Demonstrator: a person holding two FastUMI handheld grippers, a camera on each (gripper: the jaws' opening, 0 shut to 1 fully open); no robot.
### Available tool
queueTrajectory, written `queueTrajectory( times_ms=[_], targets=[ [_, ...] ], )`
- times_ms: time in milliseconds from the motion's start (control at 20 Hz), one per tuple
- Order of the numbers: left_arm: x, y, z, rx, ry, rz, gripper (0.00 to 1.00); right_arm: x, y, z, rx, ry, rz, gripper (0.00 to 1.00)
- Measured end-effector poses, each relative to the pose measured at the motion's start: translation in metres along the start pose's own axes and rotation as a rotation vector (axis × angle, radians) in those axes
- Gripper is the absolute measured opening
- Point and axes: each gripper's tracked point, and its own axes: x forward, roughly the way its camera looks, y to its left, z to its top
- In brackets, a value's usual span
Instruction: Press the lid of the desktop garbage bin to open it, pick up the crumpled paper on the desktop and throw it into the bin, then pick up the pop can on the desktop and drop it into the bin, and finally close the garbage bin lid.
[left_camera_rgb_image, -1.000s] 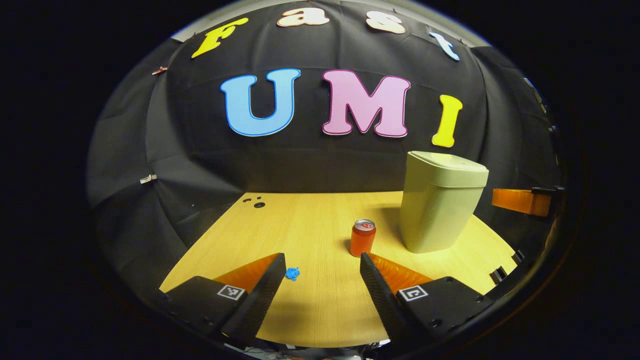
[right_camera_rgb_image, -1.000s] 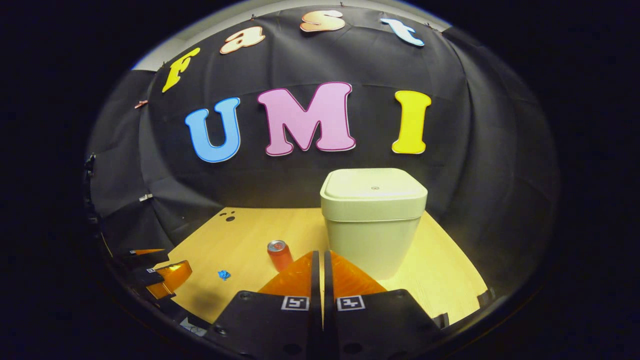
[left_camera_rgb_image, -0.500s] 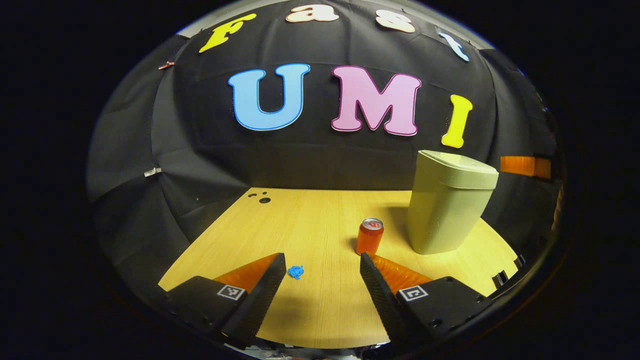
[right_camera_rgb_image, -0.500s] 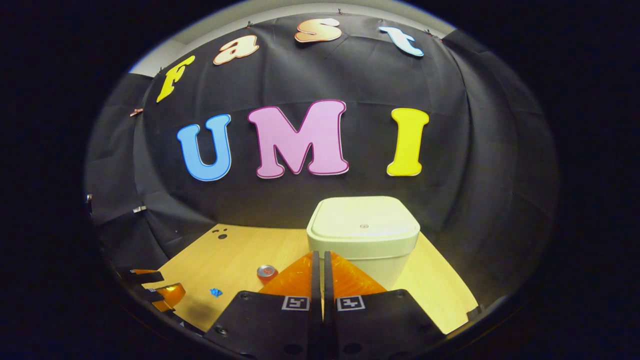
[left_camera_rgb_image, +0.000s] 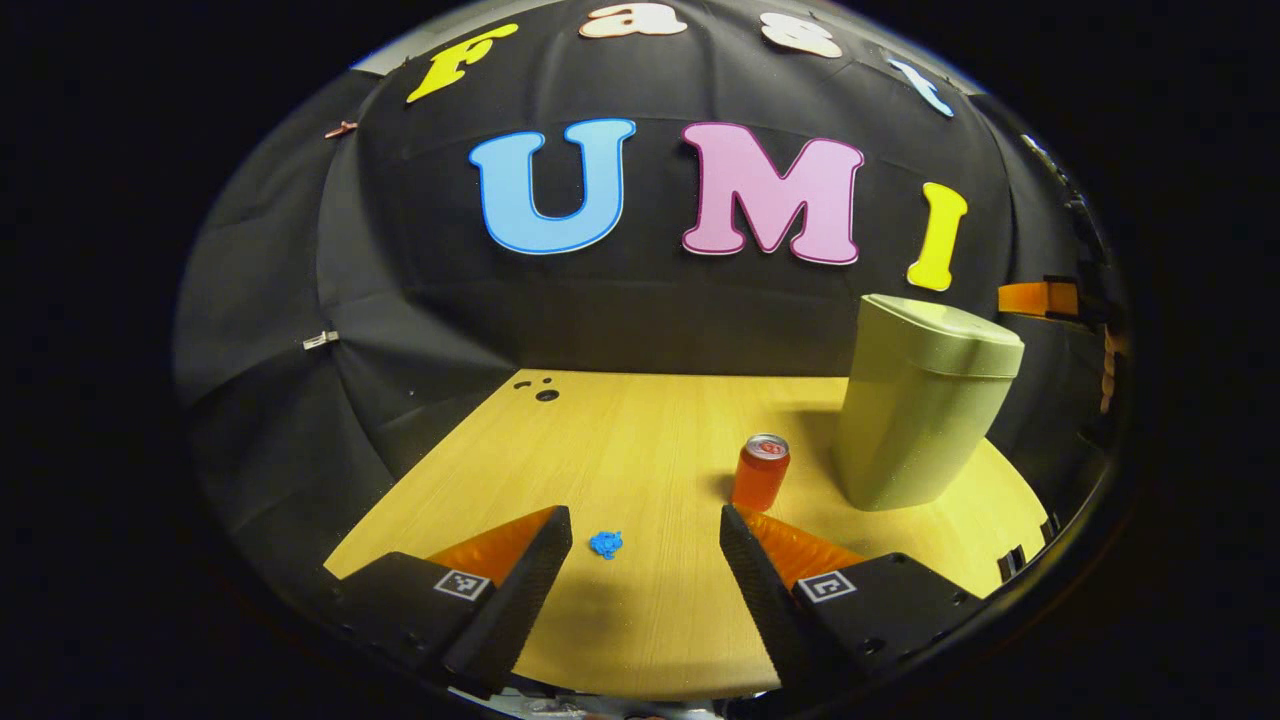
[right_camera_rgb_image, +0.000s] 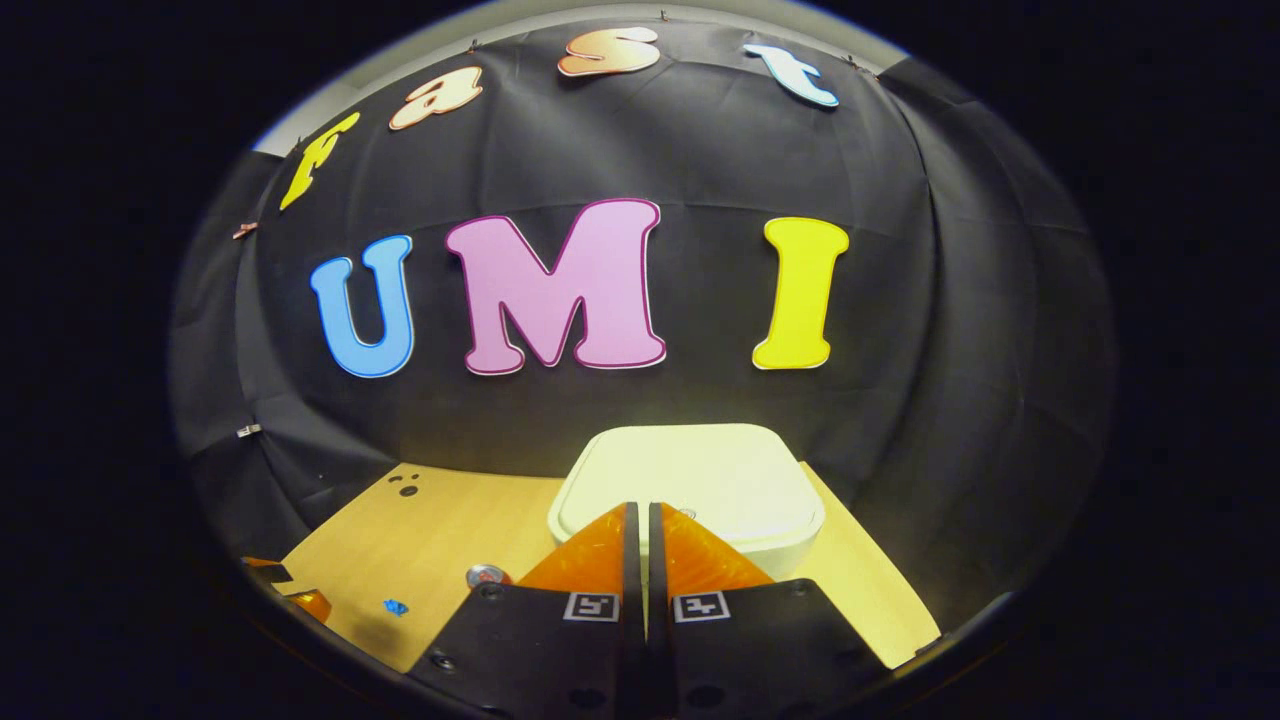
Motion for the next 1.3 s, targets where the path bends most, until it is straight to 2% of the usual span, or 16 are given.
queueTrajectory(
  times_ms=[200,500,650,1200,1300],
  targets=[
    [0.003,0.008,0.002,-0.011,0.007,0.038,0.96,0.026,-0.013,0.001,-0.006,0.003,-0.024,0.05],
    [0.011,0.009,0.003,-0.012,0.010,0.057,0.95,0.047,-0.020,-0.012,-0.049,0.033,-0.034,0.05],
    [0.013,0.008,0.002,-0.014,0.015,0.058,0.96,0.051,-0.019,-0.024,-0.061,0.064,-0.036,0.05],
    [0.018,0.007,-0.002,-0.014,0.053,0.042,0.96,0.050,-0.017,-0.027,-0.132,0.037,-0.052,0.05],
    [0.018,0.007,-0.003,-0.012,0.058,0.038,0.96,0.049,-0.017,-0.029,-0.143,0.033,-0.050,0.10]
  ],
)
